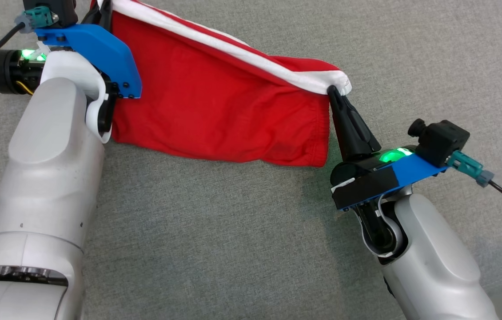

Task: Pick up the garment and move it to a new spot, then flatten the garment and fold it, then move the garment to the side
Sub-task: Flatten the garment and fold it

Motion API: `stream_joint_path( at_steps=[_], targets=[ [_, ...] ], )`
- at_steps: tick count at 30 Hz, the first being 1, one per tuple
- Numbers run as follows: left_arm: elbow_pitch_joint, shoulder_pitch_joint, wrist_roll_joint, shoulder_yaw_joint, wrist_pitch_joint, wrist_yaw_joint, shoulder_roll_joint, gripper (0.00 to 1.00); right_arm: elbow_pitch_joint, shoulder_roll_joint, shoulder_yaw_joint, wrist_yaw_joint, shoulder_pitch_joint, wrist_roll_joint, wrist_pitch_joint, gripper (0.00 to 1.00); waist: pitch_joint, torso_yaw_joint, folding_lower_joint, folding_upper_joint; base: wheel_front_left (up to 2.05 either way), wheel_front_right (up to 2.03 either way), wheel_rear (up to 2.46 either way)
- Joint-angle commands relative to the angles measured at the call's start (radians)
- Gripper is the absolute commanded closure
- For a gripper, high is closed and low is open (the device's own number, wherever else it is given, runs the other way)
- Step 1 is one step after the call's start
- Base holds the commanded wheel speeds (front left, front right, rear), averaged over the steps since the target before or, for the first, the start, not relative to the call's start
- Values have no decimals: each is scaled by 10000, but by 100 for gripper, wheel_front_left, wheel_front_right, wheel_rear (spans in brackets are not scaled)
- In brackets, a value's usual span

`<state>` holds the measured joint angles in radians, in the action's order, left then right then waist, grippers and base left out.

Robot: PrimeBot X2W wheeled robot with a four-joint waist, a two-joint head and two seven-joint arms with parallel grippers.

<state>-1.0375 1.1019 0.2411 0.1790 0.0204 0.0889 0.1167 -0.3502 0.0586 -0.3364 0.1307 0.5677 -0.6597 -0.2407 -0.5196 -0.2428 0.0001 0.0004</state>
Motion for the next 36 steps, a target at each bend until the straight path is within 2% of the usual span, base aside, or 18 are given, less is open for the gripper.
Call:
stream_joint_path(
  at_steps=[1, 2, 3, 7, 11, 15, 20, 26, 31, 36],
  targets=[
    [-214, 327, 46, 76, 243, 90, -15, 29, -146, -8, -98, 4, 223, 75, -124, 57, 5, -25, -1, -4, 0, 0, 0],
    [-214, 327, 46, 76, 243, 90, -15, 29, -146, -8, -98, 4, 223, 75, -124, 57, 5, -25, -1, -4, 0, 0, 0],
    [-383, 371, 91, 98, 359, 140, -42, 0, -237, 64, -116, 2, 250, 221, -161, 0, 14, -20, -1, -4, 0, 0, 0],
    [-805, 290, 105, 275, 960, 257, -114, 0, -260, 259, 17, 4, -45, 664, -253, 0, 128, 112, -1, -4, 0, 0, 0],
    [-901, -95, 78, 426, 1884, 285, -131, 0, 599, 530, 702, 2, -617, 1683, -252, 0, 331, 342, -1, -4, 0, 0, 0],
    [-334, -697, 58, 337, 2397, -10, -109, 0, 1709, 576, 1532, 2, -1354, 2733, -255, 0, 624, 604, -1, -4, 0, 0, 0],
    [2319, -2380, -78, -137, 2448, -667, -21, 0, 2518, 551, 2486, 4, -2171, 3739, -254, 0, 1082, 991, -1, -4, 0, 0, 0],
    [5589, -4943, -420, -607, 2454, -1296, 60, 0, 2782, 637, 2964, 2, -2843, 4213, -255, 0, 1635, 1407, -1, -4, 0, 0, 0],
    [7255, -6601, -706, -661, 2456, -1676, 97, 0, 2757, 662, 3175, 2, -3250, 4297, -172, 0, 1959, 1681, -1, -4, 0, 0, 0],
    [8057, -7948, -652, -591, 2399, -1624, 255, 0, 2694, 607, 3298, 2, -3609, 4300, 20, 0, 2321, 1776, -1, -4, 0, 0, 0]
  ],
)
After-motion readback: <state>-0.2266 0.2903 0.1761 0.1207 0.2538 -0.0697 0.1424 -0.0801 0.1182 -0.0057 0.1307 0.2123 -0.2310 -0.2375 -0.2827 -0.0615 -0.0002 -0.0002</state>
